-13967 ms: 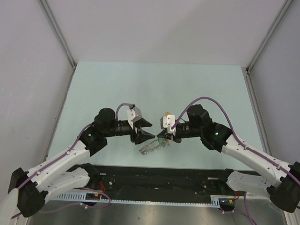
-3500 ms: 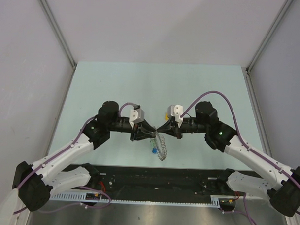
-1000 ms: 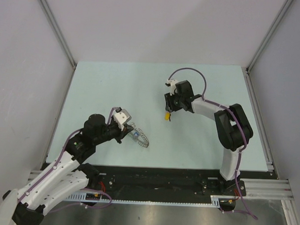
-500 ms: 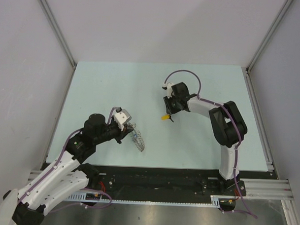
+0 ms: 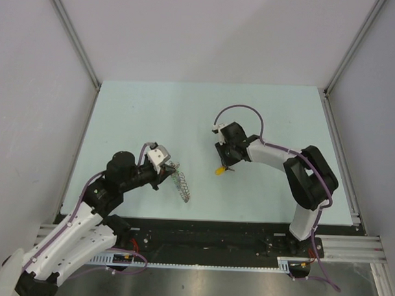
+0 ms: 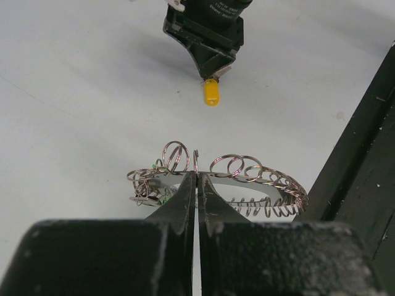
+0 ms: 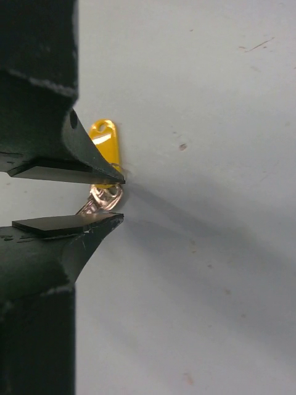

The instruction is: Put the keys on the keyring

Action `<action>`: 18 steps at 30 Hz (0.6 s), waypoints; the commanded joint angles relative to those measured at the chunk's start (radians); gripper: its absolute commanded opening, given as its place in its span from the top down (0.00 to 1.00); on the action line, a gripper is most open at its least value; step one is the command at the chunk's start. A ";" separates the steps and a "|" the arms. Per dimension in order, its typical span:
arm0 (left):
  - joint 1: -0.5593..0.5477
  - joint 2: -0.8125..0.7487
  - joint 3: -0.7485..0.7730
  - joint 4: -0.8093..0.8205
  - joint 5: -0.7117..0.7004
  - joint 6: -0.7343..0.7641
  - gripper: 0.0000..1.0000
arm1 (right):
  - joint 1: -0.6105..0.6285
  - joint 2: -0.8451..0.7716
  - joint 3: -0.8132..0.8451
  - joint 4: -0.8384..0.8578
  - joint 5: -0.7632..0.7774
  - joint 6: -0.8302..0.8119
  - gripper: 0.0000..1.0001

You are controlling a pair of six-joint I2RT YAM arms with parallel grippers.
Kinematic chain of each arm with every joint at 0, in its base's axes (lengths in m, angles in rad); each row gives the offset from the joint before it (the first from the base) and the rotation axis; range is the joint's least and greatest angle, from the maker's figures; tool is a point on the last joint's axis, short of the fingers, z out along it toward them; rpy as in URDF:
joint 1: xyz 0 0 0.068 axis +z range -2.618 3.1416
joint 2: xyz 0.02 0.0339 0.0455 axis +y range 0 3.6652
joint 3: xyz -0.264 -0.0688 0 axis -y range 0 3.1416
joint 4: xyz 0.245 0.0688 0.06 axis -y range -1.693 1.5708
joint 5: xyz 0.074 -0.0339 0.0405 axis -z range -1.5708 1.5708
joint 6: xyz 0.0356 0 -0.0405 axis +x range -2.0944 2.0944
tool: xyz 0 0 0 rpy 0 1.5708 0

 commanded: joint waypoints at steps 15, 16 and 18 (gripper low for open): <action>0.009 -0.030 0.005 0.046 0.002 0.006 1.00 | 0.054 -0.058 0.057 -0.082 -0.008 -0.073 0.75; 0.009 -0.027 0.005 0.046 0.001 0.006 1.00 | 0.058 -0.049 0.072 -0.092 0.008 -0.064 0.75; 0.009 -0.027 0.006 0.043 -0.001 0.006 0.99 | 0.066 -0.019 0.111 -0.122 0.021 -0.052 0.76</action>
